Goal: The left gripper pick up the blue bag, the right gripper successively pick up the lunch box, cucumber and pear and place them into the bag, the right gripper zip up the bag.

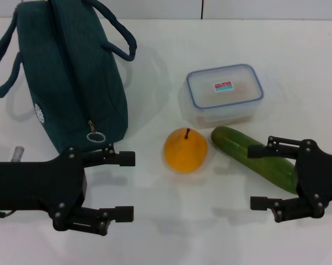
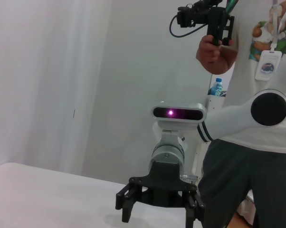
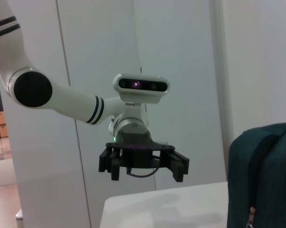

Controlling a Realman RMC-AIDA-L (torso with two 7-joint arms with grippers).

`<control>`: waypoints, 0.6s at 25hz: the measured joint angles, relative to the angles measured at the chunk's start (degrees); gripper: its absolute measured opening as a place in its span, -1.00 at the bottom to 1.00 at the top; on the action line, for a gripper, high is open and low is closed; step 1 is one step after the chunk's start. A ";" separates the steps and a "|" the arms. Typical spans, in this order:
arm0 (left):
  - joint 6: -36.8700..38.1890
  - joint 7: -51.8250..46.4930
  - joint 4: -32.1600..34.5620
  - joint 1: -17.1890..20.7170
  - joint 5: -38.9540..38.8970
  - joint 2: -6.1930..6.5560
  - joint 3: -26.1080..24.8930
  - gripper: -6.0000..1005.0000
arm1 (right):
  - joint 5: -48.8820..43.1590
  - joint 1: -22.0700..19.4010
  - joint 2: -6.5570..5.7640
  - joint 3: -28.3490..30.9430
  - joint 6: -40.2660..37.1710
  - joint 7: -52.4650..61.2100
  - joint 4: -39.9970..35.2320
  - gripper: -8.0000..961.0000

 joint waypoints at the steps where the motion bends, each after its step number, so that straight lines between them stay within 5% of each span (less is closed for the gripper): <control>1: 0.00 0.08 0.00 0.00 -0.01 0.02 0.00 0.74 | 0.14 0.00 0.00 -0.03 -0.04 0.00 0.05 0.81; 9: 0.00 0.10 -0.04 0.00 -0.20 -0.18 -1.04 0.74 | 0.21 0.07 0.00 -0.06 -0.12 -0.02 0.12 0.81; 15: -0.01 -0.40 -0.34 0.09 -0.36 -0.99 -9.43 0.74 | 0.21 0.17 0.00 -0.06 0.03 -0.02 0.16 0.81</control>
